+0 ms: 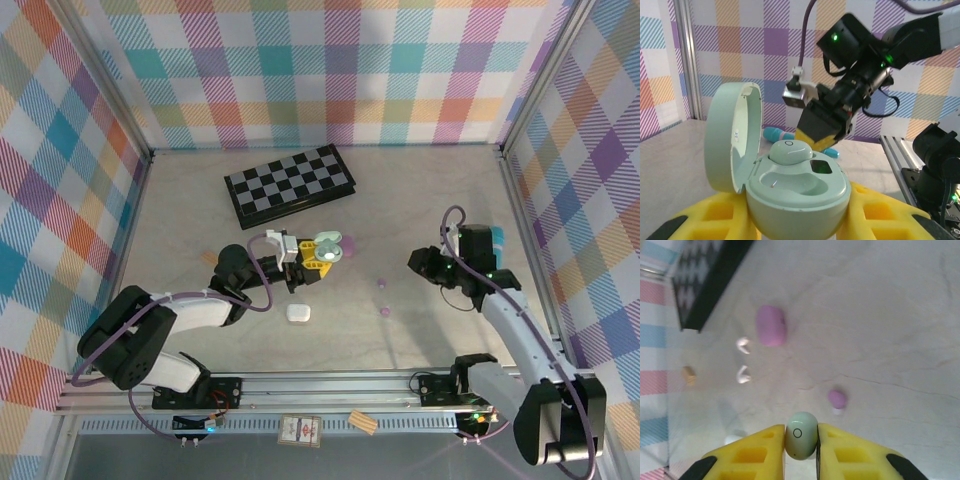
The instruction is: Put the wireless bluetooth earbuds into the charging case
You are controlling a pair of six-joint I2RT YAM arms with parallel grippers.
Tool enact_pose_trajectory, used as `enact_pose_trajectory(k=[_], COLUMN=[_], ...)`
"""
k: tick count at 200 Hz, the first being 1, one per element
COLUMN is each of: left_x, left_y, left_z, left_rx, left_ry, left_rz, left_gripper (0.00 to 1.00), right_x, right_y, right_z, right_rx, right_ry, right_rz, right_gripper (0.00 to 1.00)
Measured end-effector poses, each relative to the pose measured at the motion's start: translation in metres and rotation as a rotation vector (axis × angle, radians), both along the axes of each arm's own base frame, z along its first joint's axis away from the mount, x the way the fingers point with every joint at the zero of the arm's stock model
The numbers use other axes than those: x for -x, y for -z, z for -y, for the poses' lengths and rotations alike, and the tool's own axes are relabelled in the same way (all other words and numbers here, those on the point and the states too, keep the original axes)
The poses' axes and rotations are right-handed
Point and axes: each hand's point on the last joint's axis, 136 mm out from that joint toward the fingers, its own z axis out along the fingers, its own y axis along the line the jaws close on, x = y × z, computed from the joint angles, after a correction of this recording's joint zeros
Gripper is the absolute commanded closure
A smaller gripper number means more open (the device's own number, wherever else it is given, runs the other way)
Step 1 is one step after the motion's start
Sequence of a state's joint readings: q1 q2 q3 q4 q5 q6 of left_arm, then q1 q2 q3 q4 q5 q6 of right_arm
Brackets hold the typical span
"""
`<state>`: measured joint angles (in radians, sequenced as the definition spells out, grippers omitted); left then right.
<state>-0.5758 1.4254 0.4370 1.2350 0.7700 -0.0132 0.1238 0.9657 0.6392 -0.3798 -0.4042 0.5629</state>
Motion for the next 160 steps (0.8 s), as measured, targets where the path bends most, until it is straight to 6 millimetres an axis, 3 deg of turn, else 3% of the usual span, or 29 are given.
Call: enact_pose_trajectory(k=[81,160], left_x=[-0.014,-0.024], left_y=[0.013,0.015], left_z=[0.013,0.030], left_rx=[-0.027,-0.058], left_ry=[-0.015,-0.068], left_rz=[-0.005,0.060], left_gripper=[0.69,0.69], right_x=[0.017,0.034], right_y=[-0.073,-0.097], right_z=[-0.052,-0.103], right_rx=[-0.093,-0.149], right_ry=[-0.173,-0.302], right_rz=[0.134,0.157], right_gripper=[0.79,0.78])
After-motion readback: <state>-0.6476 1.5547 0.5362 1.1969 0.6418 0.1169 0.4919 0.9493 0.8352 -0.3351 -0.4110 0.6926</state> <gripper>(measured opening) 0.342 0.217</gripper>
